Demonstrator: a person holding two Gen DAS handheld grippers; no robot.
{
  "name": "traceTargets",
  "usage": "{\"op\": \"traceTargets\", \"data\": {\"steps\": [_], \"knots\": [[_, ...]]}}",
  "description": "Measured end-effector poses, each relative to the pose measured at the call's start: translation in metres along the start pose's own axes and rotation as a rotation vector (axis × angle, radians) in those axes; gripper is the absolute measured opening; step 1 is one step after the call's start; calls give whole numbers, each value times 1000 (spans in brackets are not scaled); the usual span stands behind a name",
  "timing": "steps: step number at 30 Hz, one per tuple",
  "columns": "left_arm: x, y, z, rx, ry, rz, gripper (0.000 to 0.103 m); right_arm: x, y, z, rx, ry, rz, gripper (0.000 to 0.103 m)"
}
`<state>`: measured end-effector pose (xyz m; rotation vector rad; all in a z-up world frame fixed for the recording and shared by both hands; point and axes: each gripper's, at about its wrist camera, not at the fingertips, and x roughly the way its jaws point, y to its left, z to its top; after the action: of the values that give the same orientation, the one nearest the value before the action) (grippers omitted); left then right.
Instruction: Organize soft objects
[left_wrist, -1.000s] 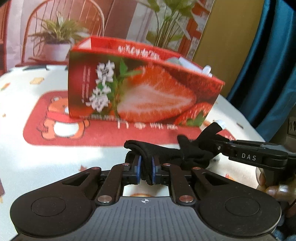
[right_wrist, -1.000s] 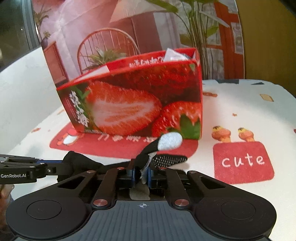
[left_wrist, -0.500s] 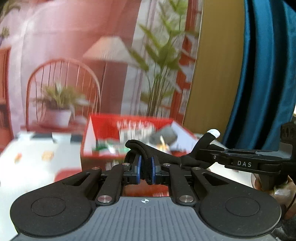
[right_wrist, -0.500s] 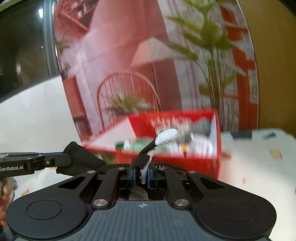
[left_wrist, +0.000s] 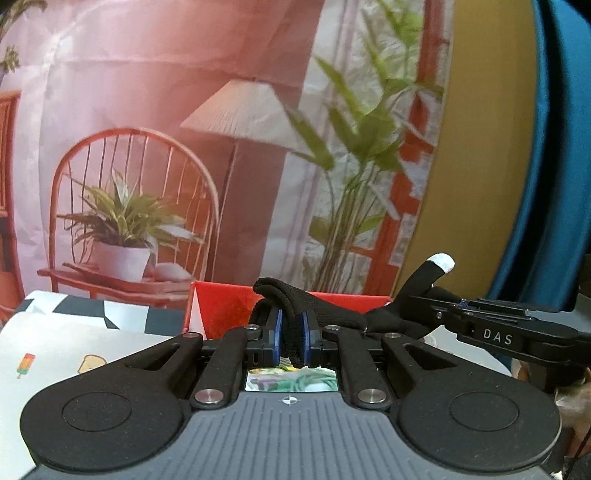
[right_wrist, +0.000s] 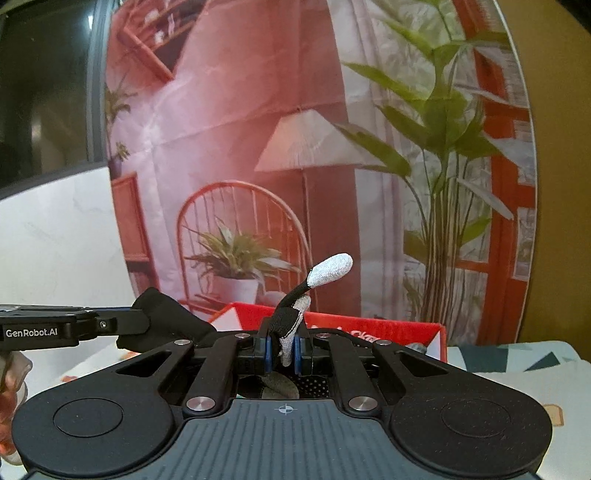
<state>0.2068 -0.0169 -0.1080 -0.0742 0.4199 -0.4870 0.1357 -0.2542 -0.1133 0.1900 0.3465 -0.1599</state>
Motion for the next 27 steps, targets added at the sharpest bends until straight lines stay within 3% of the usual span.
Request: {"op": "traceTargets", "data": {"steps": [11, 13, 17, 19, 22, 27], "knots": [[76, 17, 3, 9, 110, 31, 12, 81, -30, 0, 46, 181, -52, 11], [85, 19, 1, 11, 133, 43, 12, 89, -34, -2, 56, 211, -63, 13], [97, 25, -3, 13, 175, 54, 16, 98, -38, -5, 58, 249, -107, 27], [98, 25, -4, 29, 181, 65, 35, 98, -38, -5, 52, 255, -115, 32], [93, 25, -3, 41, 169, 75, 69, 95, -37, -5, 49, 251, -117, 51], [81, 20, 3, 52, 152, 98, 93, 85, -31, -3, 37, 251, -118, 76]]}}
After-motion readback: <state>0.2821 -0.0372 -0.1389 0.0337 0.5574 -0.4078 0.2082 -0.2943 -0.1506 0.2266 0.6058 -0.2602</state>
